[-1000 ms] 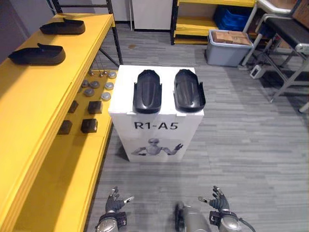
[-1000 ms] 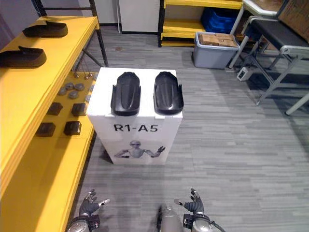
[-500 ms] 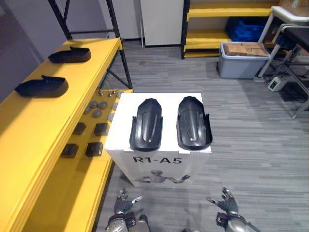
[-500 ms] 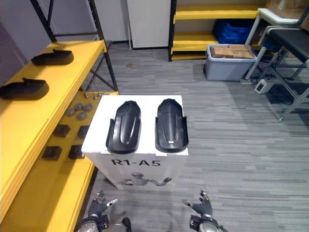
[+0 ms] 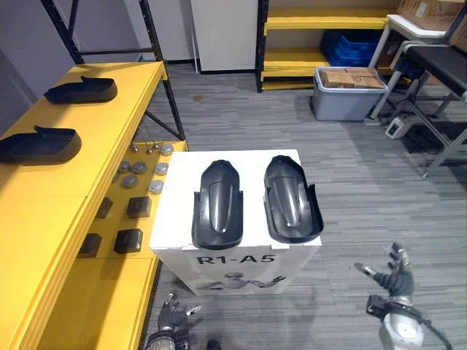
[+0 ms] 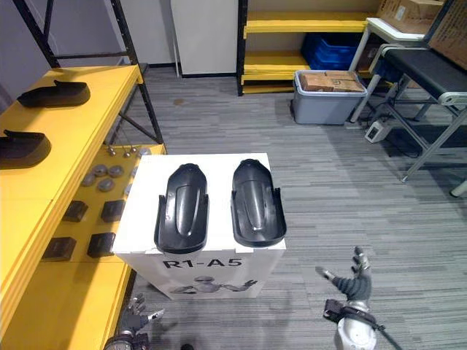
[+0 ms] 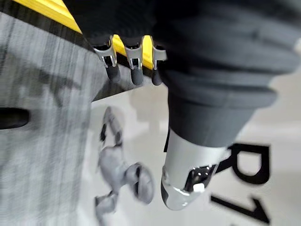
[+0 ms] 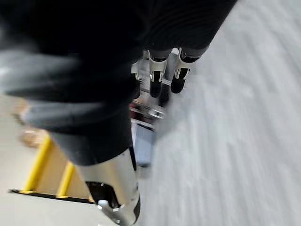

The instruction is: Walk over and take plastic housings, then place them on the shelf

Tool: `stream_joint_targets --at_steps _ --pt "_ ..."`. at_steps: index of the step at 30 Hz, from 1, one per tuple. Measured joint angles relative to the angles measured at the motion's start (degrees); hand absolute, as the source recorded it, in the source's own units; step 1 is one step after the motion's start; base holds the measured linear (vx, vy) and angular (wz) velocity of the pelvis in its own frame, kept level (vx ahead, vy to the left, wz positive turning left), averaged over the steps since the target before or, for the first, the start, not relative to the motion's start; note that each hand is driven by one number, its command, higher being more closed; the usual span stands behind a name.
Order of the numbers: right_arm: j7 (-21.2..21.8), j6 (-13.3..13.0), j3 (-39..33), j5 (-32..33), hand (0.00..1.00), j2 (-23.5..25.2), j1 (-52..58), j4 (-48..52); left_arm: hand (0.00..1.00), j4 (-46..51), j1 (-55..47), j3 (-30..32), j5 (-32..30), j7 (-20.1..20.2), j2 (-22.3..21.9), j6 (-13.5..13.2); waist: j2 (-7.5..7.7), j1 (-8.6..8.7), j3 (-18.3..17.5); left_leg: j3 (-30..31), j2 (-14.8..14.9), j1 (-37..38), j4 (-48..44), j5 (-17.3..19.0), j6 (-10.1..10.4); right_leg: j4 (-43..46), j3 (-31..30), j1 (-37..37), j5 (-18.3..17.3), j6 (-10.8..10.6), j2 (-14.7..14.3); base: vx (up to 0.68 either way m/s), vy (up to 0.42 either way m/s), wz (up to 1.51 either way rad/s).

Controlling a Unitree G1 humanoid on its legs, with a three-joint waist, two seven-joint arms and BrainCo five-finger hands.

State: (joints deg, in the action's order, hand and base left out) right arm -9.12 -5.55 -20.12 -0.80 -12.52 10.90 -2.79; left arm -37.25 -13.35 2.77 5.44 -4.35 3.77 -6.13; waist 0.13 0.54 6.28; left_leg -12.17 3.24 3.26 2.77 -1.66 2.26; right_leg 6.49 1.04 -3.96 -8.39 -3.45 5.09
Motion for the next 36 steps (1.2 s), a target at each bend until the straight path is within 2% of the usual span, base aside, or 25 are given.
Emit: stream_joint_targets --at_steps 3,6,9,12,15,20,25,31,33,34,36 --pt "0.18 -0.16 1.05 -1.93 0.00 -3.05 -3.84 0.58 0.00 -0.35 -0.32 -0.48 -0.10 0.14 0.79 -0.02 -0.04 0.10 -0.12 0.02 -0.02 -0.02 0.18 -0.01 -0.02 -0.02 -0.33 0.24 0.04 -0.01 -0.05 0.00 -0.002 -0.03" --pt "0.58 -0.37 5.77 -3.03 0.00 -5.85 -7.40 0.57 0.00 -1.50 -0.20 -1.56 -0.11 0.41 1.53 -0.14 -0.10 0.05 -0.25 0.10 -0.13 -0.06 0.76 -0.37 -0.17 -0.03 -0.45 0.60 0.20 -0.07 -0.05 -0.01 0.000 0.00" --pt "1.15 -0.44 9.64 -3.10 0.00 -5.86 -11.80 -1.59 0.00 -2.61 -0.09 -2.27 -0.11 1.23 1.55 -0.17 -0.08 -0.01 -0.25 0.88 -0.32 -0.44 1.24 -1.02 -0.43 -0.04 -0.30 0.97 0.61 -0.02 -0.02 -0.04 0.001 0.06" --pt "1.14 -0.22 12.25 -5.95 0.00 -5.85 -16.49 -6.42 0.00 -2.68 -0.10 -2.62 -0.10 1.25 1.58 -0.19 -0.08 -0.28 -0.25 1.64 -0.44 -0.73 1.69 -1.66 -0.66 -0.21 -0.06 1.06 1.20 -0.06 0.00 -0.06 0.004 0.12" --pt "0.67 0.47 14.80 -8.97 0.00 -5.75 -21.28 -12.38 0.00 -2.70 0.03 -3.35 -0.08 1.22 1.56 -0.19 -0.11 -1.35 -0.25 2.22 -0.62 -1.29 2.14 -2.50 -0.98 -1.50 0.22 0.98 2.18 0.00 0.07 -0.07 0.010 0.09" --pt "-0.70 3.51 16.98 -12.07 0.00 -4.03 -28.51 -22.34 0.00 -2.82 -0.15 -4.34 0.00 1.06 1.36 -0.10 -0.40 -1.67 0.14 4.15 -0.97 -1.96 2.22 -3.66 -1.08 -1.80 1.49 0.76 2.21 0.01 0.33 -0.08 -0.003 0.17" --pt "-3.32 7.04 16.62 -14.31 0.00 -1.52 -36.06 -34.69 0.00 -2.84 0.03 -4.48 0.13 0.52 1.01 -0.01 -1.69 -2.23 1.65 4.52 -0.96 -2.16 2.48 -3.78 -1.06 -2.13 1.35 0.92 2.46 0.15 0.29 -0.07 0.002 0.01" --pt "-6.71 10.44 9.81 -14.47 0.00 0.89 -43.38 -44.79 0.00 -2.66 0.77 -5.09 1.89 -0.54 1.01 0.14 -1.78 -2.88 2.67 4.52 -1.00 -2.95 2.44 -3.76 -1.05 -3.49 1.32 0.97 2.84 0.07 0.25 0.01 0.001 0.00" --pt "-7.56 10.78 9.38 -14.52 0.00 1.30 -44.47 -45.79 0.00 -2.66 0.82 -5.46 2.25 -0.86 1.03 0.15 -1.80 -2.90 2.69 4.52 -1.02 -3.10 2.39 -3.77 -1.05 -3.63 1.34 0.93 2.99 -0.03 0.25 0.06 -0.008 -0.01" --pt "-7.87 11.04 9.32 -14.52 1.00 1.52 -45.04 -45.97 0.00 -2.66 0.89 -5.76 2.31 -1.16 1.02 0.16 -1.81 -2.92 2.77 4.53 -1.02 -3.10 2.25 -3.77 -1.05 -3.87 1.32 0.81 3.02 -0.02 0.23 0.07 -0.012 -0.02" --pt "-7.91 11.01 8.94 -14.50 1.00 1.87 -45.72 -46.27 0.00 -2.67 1.14 -6.16 2.34 -1.60 1.01 0.18 -1.81 -2.93 2.89 4.54 -1.02 -3.04 2.25 -3.78 -1.04 -4.11 1.37 0.58 3.03 -0.01 0.20 0.06 -0.015 0.00"
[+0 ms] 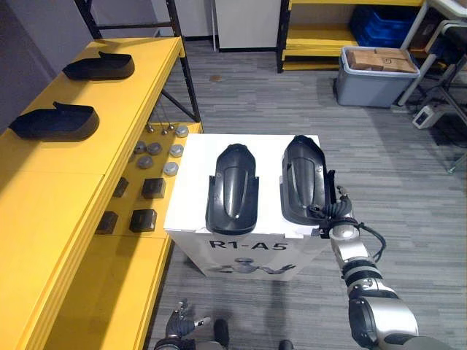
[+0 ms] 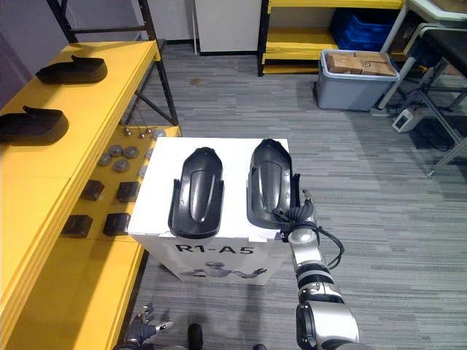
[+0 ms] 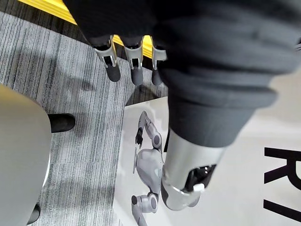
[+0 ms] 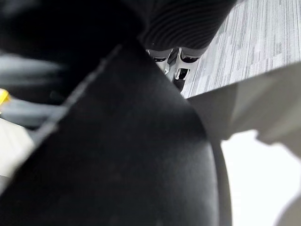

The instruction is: Walk over and take plastic housings, then place them on the shelf

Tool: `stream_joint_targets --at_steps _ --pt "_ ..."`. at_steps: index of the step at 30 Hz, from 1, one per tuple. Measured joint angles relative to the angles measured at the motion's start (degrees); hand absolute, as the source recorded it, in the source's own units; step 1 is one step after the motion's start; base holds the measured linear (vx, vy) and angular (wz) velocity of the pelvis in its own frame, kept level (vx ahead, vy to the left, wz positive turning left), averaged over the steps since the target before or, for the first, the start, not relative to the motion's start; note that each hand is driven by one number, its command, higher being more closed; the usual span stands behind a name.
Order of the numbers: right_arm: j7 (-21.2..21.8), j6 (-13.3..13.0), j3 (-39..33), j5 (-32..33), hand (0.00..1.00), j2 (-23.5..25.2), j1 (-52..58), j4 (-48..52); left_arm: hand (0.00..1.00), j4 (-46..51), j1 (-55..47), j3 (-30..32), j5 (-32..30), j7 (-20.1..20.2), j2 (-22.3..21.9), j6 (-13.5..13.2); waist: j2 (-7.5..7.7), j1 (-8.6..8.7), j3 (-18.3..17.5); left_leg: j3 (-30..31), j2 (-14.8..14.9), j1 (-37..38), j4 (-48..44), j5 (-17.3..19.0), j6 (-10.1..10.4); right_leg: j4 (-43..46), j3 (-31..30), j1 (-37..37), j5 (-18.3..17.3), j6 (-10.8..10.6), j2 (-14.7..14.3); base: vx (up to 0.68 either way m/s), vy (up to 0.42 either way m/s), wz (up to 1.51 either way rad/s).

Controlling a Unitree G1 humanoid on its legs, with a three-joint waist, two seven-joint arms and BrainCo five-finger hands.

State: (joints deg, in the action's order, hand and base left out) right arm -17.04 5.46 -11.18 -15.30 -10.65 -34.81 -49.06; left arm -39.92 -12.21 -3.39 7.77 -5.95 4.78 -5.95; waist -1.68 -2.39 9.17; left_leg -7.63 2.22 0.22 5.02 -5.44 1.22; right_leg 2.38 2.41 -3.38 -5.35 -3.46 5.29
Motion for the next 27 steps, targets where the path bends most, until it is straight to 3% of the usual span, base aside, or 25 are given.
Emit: stream_joint_targets --at_steps 14,22,27 --pt "-0.16 -0.44 0.06 3.80 1.00 -1.50 -0.12 -1.27 0.00 -2.26 1.33 -0.39 0.01 0.00 -0.39 0.07 -0.15 0.27 1.04 -0.40 0.30 1.53 0.28 0.60 0.84 -1.25 -0.10 -1.92 -0.02 0.02 -0.19 0.00 -0.002 -0.01" --pt "0.07 -0.24 -0.07 1.95 1.00 1.59 12.25 20.69 0.00 5.22 0.13 2.12 -0.02 -0.04 -1.01 0.21 -0.05 0.75 1.09 -0.12 0.35 1.70 0.21 0.60 0.84 -1.30 -0.01 -2.53 -0.01 0.01 -0.23 0.00 0.000 0.00" --pt "-1.01 -0.23 -1.12 -0.21 1.00 3.79 19.69 36.70 0.00 20.57 -3.47 8.08 0.10 -0.60 -2.62 0.03 0.00 1.45 1.04 0.22 0.33 1.35 0.02 0.59 0.82 -1.02 0.07 -2.16 0.00 -0.02 -0.14 -0.03 -0.001 0.01"
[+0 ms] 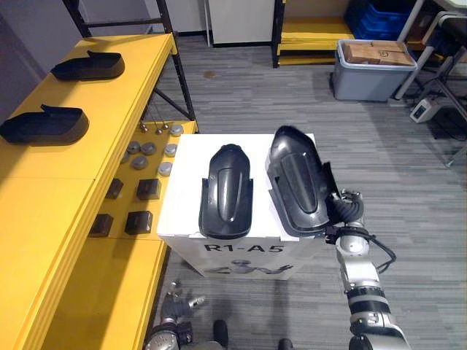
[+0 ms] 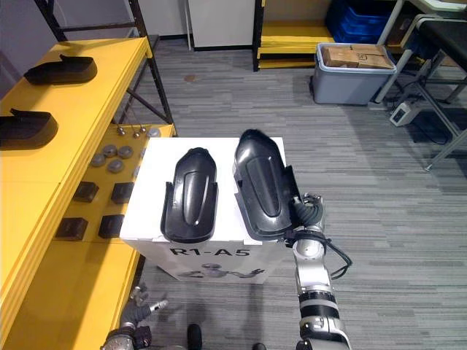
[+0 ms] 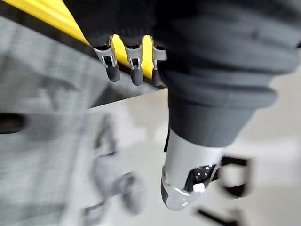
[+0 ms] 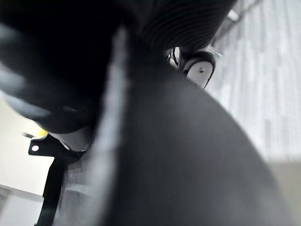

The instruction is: Walk over and take plastic housings, then place them on the shelf

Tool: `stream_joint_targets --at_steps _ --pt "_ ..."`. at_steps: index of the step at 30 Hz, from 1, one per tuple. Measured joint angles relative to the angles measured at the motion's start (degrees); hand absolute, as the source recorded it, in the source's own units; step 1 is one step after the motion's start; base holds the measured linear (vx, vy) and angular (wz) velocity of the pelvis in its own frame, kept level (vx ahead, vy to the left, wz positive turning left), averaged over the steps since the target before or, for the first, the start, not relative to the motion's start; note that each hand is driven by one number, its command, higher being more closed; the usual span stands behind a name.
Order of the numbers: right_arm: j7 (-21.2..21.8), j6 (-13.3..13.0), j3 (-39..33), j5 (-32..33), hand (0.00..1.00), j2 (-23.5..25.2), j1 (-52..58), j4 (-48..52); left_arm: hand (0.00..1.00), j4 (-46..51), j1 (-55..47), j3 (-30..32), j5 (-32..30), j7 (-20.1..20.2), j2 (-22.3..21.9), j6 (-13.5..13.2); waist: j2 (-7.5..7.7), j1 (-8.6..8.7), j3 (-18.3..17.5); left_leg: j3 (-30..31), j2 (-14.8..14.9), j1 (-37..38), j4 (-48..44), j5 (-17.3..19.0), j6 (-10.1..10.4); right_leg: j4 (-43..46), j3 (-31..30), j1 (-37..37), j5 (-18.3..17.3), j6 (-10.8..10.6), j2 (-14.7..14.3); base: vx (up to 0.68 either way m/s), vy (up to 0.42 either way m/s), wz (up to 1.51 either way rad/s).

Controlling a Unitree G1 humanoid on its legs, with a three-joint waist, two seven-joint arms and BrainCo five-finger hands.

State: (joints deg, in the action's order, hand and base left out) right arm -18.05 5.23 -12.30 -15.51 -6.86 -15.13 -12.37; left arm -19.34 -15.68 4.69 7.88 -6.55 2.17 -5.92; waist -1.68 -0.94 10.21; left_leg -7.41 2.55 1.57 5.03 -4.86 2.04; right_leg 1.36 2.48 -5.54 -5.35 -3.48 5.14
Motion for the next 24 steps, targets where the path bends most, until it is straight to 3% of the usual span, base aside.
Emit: stream_joint_targets --at_steps 6,11,18,24 --pt "-1.53 -0.53 -1.80 -2.28 1.00 1.97 4.99 13.25 0.00 18.03 -1.86 8.39 2.15 -1.32 -2.97 -1.29 0.02 0.27 -0.12 0.98 -0.04 -0.02 0.00 0.00 0.00 0.12 0.69 0.09 -0.02 -0.03 0.00 -0.04 -0.001 0.06" --pt "-1.06 -2.06 1.55 -5.86 1.00 4.19 7.59 18.81 0.00 29.64 -1.82 8.59 2.49 -3.16 -3.77 -2.99 0.08 0.19 -1.03 1.36 -0.09 -0.01 -0.02 -0.02 -0.02 0.10 1.23 -0.10 -0.02 -0.03 0.04 -0.01 -0.003 0.04" --pt "0.20 -4.20 11.63 -8.09 1.00 5.68 8.64 22.88 0.00 32.50 4.17 -5.36 3.24 -3.35 -3.63 -4.15 0.24 0.28 -2.95 1.54 -0.22 0.13 -0.03 -0.16 -0.18 0.18 1.36 -0.35 -0.03 -0.06 0.14 0.00 -0.001 0.01" --pt "0.39 -5.49 20.95 -9.64 1.00 7.42 8.63 23.41 0.00 32.10 9.03 -17.04 3.09 -4.45 -3.69 -4.13 0.42 1.65 -4.62 1.35 -0.17 0.30 -0.03 -0.23 -0.24 0.38 1.15 -0.28 -0.04 -0.07 0.09 -0.01 -0.001 -0.01"
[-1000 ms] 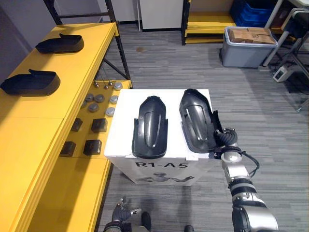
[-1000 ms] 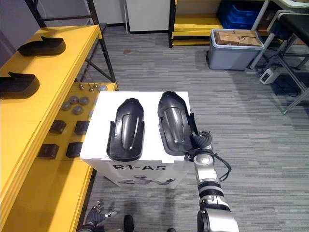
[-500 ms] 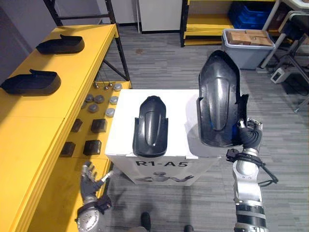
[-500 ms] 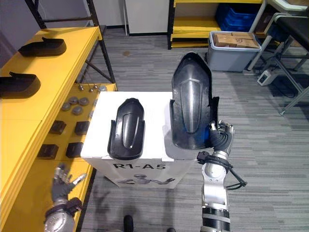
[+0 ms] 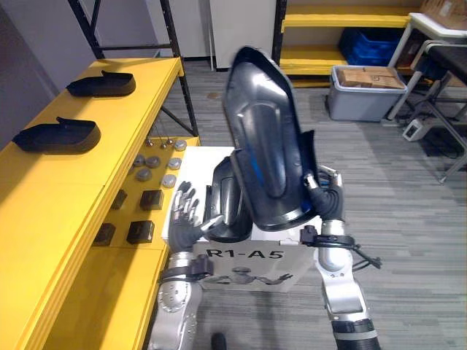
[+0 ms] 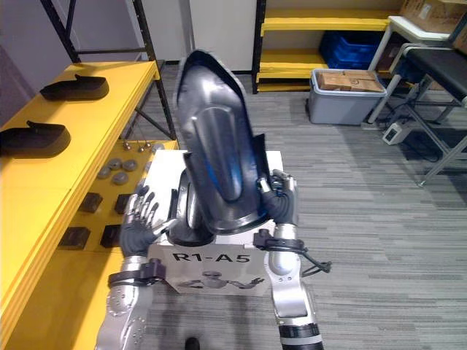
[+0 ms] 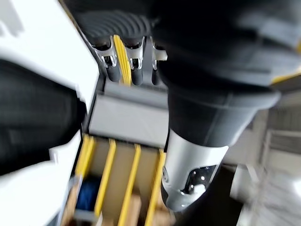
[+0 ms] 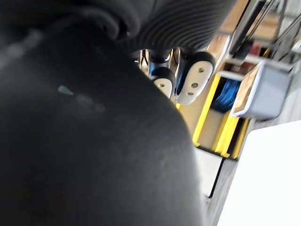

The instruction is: Walk over and take plastic housings, then place them on the shelf

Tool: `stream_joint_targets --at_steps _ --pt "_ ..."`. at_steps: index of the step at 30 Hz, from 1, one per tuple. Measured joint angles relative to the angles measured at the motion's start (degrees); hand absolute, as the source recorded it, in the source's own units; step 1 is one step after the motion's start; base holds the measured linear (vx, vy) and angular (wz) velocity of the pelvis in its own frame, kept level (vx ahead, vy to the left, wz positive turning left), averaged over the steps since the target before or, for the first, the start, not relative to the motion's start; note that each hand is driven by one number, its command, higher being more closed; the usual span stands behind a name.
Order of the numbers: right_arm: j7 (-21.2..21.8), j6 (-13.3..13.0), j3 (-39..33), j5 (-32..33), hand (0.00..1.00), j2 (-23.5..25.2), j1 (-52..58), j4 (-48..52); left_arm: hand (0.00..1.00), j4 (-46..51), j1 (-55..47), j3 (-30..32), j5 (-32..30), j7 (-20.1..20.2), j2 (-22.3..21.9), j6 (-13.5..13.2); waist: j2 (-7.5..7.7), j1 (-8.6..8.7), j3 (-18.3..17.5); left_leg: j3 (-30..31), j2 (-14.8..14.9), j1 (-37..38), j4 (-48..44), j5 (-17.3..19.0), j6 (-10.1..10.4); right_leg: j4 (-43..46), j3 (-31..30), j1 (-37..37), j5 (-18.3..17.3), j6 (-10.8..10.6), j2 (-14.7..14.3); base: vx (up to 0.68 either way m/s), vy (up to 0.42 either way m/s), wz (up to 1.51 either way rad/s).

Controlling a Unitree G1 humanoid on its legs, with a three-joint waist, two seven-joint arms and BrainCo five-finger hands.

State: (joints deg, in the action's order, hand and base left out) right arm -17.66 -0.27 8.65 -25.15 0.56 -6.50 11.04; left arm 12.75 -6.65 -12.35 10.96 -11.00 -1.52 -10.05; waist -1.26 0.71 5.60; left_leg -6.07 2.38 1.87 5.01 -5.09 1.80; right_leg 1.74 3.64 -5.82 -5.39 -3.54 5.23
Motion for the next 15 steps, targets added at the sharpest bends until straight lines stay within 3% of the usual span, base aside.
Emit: stream_joint_targets --at_steps 10,15 --pt "1.78 -1.43 12.76 -4.99 1.00 -0.96 0.11 1.46 0.00 -6.44 6.42 -7.44 0.14 -1.97 2.50 1.90 0.12 0.77 -1.45 -1.49 0.22 0.37 0.01 -0.09 0.00 0.90 -1.50 0.90 0.05 -0.06 -0.17 -0.02 -0.001 -0.08" --pt "3.53 -3.62 16.32 -7.02 1.00 -1.46 0.71 -1.21 0.00 -8.59 8.34 -9.60 0.12 -2.37 2.63 2.33 0.44 1.32 -2.30 -1.48 0.23 0.37 0.01 -0.24 -0.10 1.09 -1.50 0.98 0.06 -0.06 -0.18 0.00 0.000 0.00"
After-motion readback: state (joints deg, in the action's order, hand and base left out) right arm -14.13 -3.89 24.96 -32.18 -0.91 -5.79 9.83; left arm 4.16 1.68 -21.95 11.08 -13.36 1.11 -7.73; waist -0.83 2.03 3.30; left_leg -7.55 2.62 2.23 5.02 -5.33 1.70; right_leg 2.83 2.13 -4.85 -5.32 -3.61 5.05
